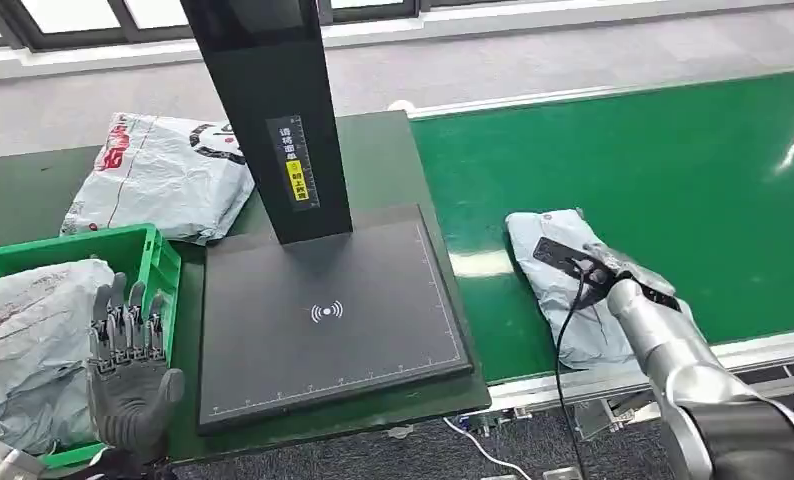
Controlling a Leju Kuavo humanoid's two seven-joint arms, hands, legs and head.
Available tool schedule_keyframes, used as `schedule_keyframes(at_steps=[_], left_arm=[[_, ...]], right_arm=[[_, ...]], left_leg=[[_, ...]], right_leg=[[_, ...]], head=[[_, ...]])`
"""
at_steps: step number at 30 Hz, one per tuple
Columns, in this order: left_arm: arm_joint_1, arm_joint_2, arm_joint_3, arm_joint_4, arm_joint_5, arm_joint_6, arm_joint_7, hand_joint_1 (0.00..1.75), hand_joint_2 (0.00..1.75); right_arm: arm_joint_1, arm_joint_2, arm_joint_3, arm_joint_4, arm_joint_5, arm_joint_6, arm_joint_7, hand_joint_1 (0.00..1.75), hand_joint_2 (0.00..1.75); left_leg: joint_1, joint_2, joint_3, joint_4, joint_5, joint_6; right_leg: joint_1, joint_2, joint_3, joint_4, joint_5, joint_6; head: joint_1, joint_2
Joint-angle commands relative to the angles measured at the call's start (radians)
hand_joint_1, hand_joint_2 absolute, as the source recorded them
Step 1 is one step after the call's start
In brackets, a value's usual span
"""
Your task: Moved the parcel from conveyor to table for the left to box.
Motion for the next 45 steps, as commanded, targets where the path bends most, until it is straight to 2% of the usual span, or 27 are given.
schedule_keyframes(at_steps=[1,5,8,17,24,25,26,45], left_arm=[[-0.015,0.004,-0.031,0.035,0.009,0.01,0.018,0.0,1.75],[-0.011,0.001,-0.043,0.038,0.013,0.011,0.026,0.0,1.75],[-0.008,-0.003,-0.042,0.034,0.017,0.012,0.034,0.0,1.75],[-0.007,-0.003,-0.041,0.033,0.017,0.011,0.034,0.0,1.75],[-0.007,-0.004,-0.039,0.033,0.018,0.011,0.035,0.0,1.75],[-0.004,-0.005,-0.037,0.032,0.018,0.01,0.036,0.0,1.75],[-0.004,-0.007,-0.035,0.032,0.019,0.008,0.036,0.0,1.75],[0.01,-0.008,-0.002,0.009,0.026,0.009,0.035,0.0,1.75]], right_arm=[[0.107,0.054,0.095,-0.001,-0.047,0.069,-0.045,0.0,1.75],[0.216,0.082,0.16,-0.065,-0.051,0.086,-0.036,0.0,1.75],[0.246,0.083,0.213,-0.083,-0.047,0.1,-0.022,0.0,1.75],[0.244,0.081,0.218,-0.085,-0.052,0.103,-0.017,0.0,1.75],[0.245,0.079,0.222,-0.088,-0.052,0.104,-0.017,0.0,1.75],[0.255,0.081,0.226,-0.097,-0.054,0.098,-0.015,0.42,1.75],[0.269,0.079,0.223,-0.116,-0.065,0.087,-0.01,1.75,1.75],[0.252,-0.003,0.202,-0.218,-0.159,0.064,0.036,1.75,1.75]], left_leg=[[0.002,0.001,0.004,-0.002,0.0,0.0],[0.002,-0.002,0.004,-0.002,0.0,0.0],[0.002,-0.001,0.004,-0.001,-0.001,0.0],[0.004,0.002,0.017,-0.002,-0.006,0.0],[0.004,0.002,0.02,-0.003,-0.006,0.0],[0.004,0.002,0.02,-0.004,-0.005,0.0],[0.004,0.002,0.021,-0.002,-0.007,0.0],[0.003,0.001,0.023,-0.001,-0.009,0.002]], right_leg=[[0.002,0.0,0.004,-0.004,0.001,0.0],[0.002,-0.002,0.005,-0.004,0.0,0.0],[0.003,-0.002,0.005,-0.003,-0.001,0.0],[0.005,-0.001,0.018,-0.006,-0.004,0.0],[0.005,-0.002,0.021,-0.007,-0.004,0.0],[0.005,-0.002,0.021,-0.008,-0.003,0.0],[0.005,-0.001,0.022,-0.005,-0.005,0.0],[0.004,0.0,0.026,-0.007,-0.007,0.003]], head=[[0.0,0.0],[0.0,0.0],[0.0,0.0],[0.0,0.0],[0.0,0.0],[0.0,0.0],[0.0,0.0],[0.0,0.0]])
